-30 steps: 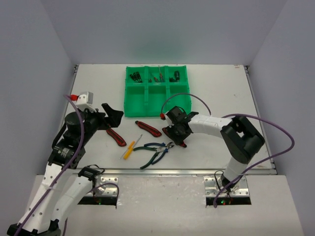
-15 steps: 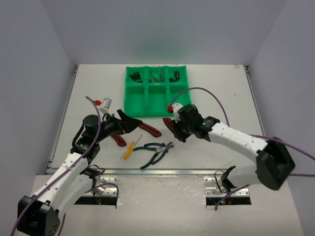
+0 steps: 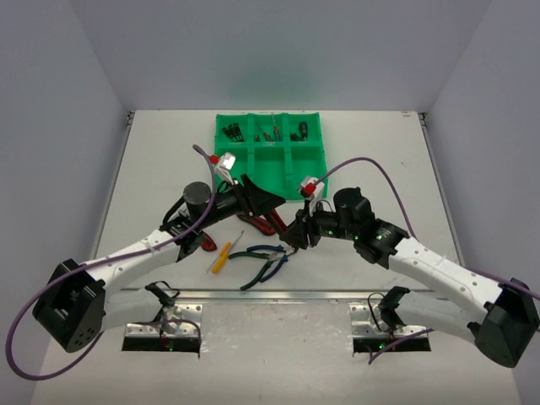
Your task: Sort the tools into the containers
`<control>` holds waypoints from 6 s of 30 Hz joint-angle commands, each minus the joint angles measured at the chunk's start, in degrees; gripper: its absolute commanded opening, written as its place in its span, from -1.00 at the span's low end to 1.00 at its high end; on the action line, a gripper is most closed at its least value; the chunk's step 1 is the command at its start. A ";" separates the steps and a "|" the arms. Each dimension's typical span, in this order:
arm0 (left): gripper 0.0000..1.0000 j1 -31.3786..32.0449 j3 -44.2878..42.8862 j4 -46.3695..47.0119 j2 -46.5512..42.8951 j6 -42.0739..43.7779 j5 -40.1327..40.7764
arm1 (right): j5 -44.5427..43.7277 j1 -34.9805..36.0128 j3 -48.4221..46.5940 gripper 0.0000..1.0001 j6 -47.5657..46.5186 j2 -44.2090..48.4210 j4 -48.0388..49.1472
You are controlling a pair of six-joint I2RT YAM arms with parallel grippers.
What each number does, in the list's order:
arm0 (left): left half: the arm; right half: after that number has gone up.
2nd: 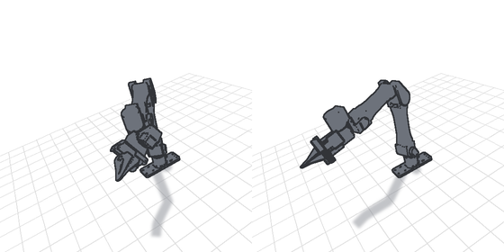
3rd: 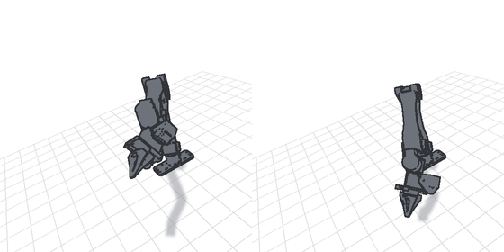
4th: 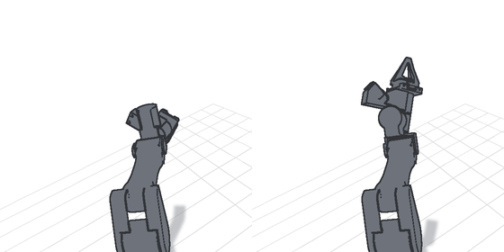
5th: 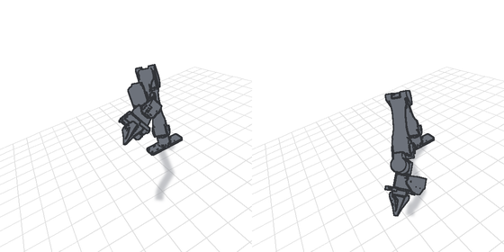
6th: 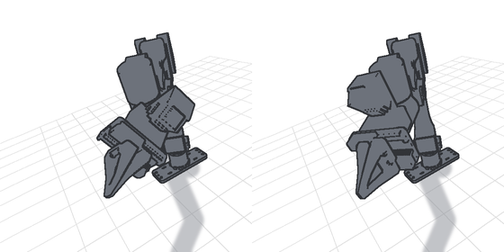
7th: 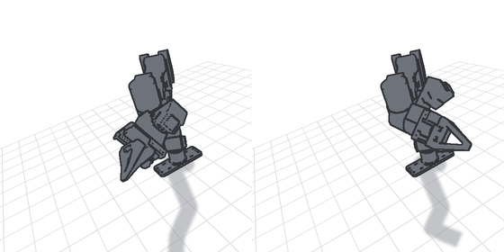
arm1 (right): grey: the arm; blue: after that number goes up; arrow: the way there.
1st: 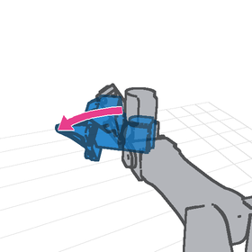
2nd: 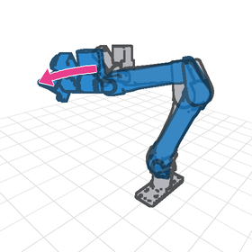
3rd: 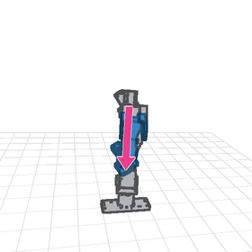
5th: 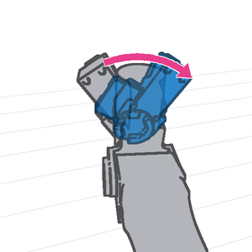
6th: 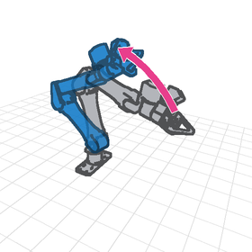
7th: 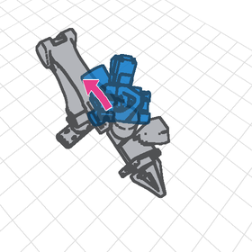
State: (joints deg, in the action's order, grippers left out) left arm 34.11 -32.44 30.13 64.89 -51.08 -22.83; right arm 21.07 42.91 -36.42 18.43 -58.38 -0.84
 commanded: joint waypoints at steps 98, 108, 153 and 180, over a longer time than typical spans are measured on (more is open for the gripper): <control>1.00 -14.68 -13.88 -56.84 -28.51 27.79 30.39 | -24.40 6.23 -43.02 -0.76 -13.77 -61.32 -19.98; 1.00 -14.68 -10.71 -53.81 -31.30 19.67 27.38 | -22.67 8.00 -39.95 -0.90 -13.35 -47.30 -18.86; -1.00 -18.34 -31.33 -35.37 20.41 18.25 38.65 | -30.15 4.58 -15.52 0.98 2.02 -3.07 -13.39; 0.34 -17.52 -49.34 -48.77 34.43 19.38 26.81 | -29.83 3.41 -12.16 0.98 0.73 -0.61 -15.51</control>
State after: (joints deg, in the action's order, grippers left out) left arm 15.38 -80.26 -19.98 108.61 -32.38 5.10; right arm -8.89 46.59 -47.11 19.11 -58.14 -17.71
